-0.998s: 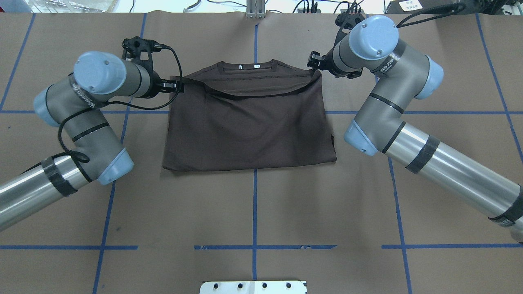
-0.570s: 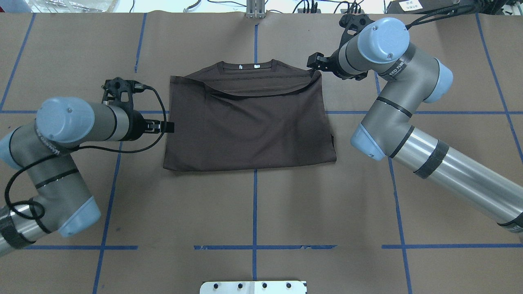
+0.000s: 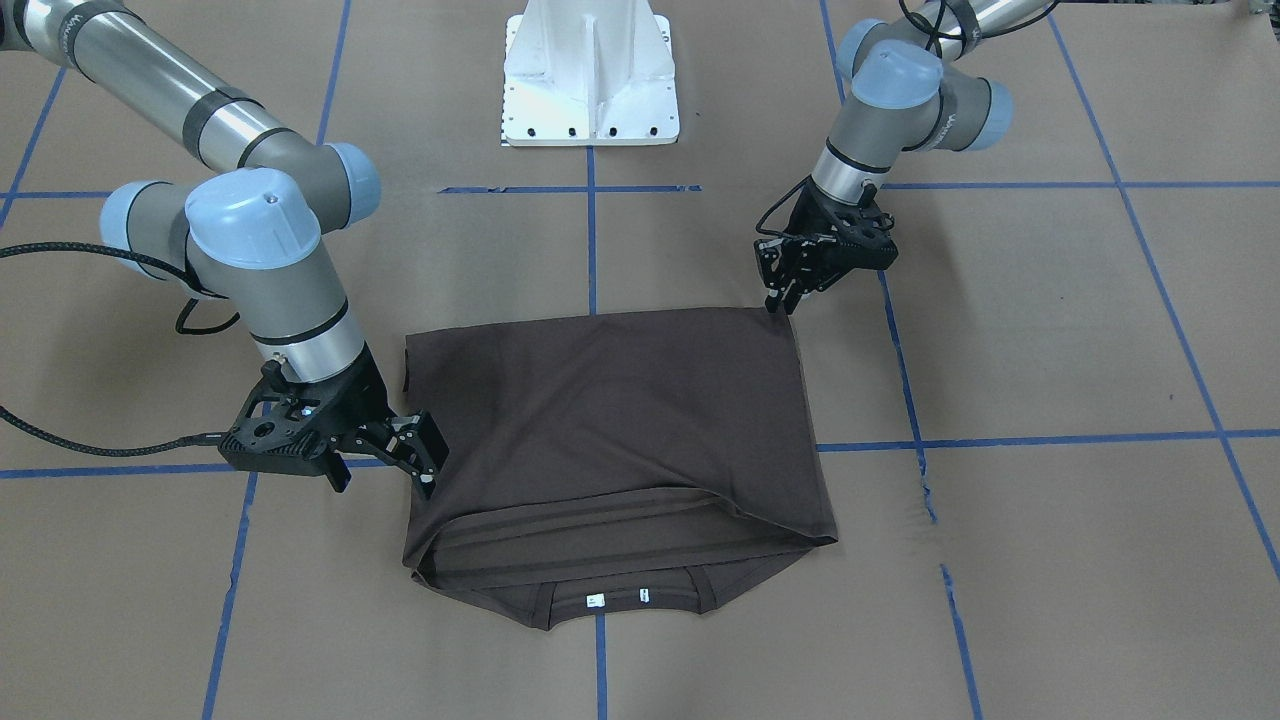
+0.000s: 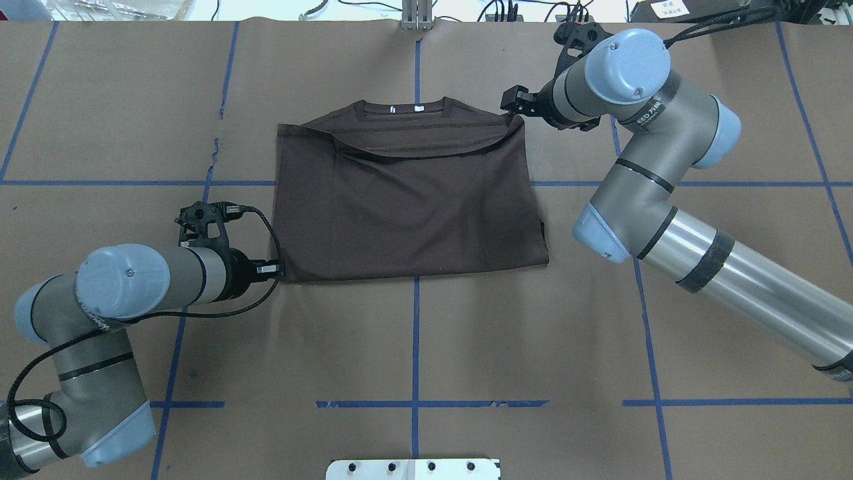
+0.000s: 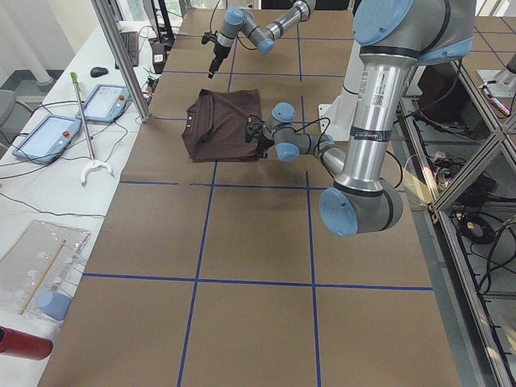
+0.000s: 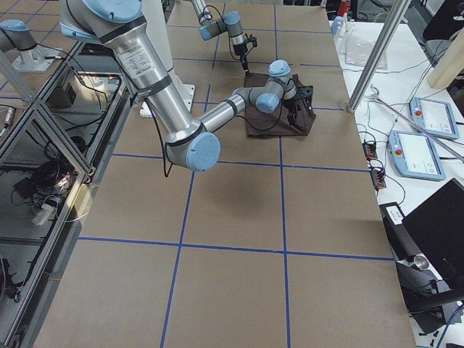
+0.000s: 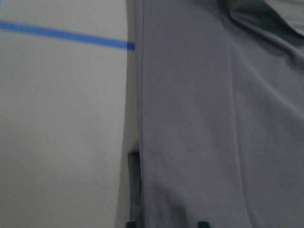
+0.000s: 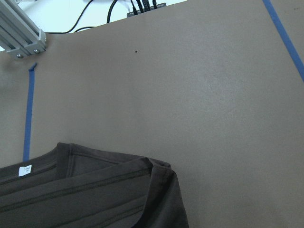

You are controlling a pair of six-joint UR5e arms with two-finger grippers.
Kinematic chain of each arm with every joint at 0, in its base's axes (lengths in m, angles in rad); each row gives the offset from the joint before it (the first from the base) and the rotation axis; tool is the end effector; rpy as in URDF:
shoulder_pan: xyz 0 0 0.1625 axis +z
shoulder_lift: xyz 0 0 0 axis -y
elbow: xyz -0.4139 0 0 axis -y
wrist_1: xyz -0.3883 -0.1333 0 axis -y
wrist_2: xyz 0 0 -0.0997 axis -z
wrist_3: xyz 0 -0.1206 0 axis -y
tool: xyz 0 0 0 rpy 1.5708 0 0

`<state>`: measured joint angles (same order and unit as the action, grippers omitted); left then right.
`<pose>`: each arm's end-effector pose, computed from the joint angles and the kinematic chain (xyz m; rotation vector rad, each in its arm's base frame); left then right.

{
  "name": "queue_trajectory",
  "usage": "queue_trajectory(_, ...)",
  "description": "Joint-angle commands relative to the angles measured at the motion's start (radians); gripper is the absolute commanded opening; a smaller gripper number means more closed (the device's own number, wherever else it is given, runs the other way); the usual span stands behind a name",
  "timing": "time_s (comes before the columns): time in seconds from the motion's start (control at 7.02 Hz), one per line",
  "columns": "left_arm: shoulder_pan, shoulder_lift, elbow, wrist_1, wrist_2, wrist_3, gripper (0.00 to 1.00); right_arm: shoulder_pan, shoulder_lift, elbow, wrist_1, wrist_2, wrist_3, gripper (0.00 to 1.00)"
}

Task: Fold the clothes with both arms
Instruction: 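Grasp the side edge of the folded shirt with the left gripper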

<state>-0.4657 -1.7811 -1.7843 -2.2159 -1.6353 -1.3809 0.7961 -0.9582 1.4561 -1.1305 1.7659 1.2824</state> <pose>0.4742 -0.3788 0.3781 0.2895 1.0326 -0.2145 -0.4345 -0.6011 0.3052 0.3300 -0.8997 0.3771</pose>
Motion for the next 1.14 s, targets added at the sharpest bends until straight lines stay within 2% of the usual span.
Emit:
queue_trajectory(0.0,0.004,0.005,0.011,0.004,0.003,-0.004,0.24,0.000,-0.004,0.001,0.002,0.001,0.000,1.00)
queue_trajectory(0.71,0.007,0.006,0.014,0.005,0.002,0.002,0.25,0.000,-0.010,0.000,0.002,0.001,-0.002,1.00)
queue_trajectory(0.86,0.005,0.006,0.013,0.005,0.003,0.000,0.00,0.000,-0.011,0.000,0.002,0.001,-0.002,1.00)
queue_trajectory(1.0,0.005,0.006,0.011,0.005,0.005,0.002,0.00,0.000,-0.011,0.000,0.002,0.001,0.000,1.00)
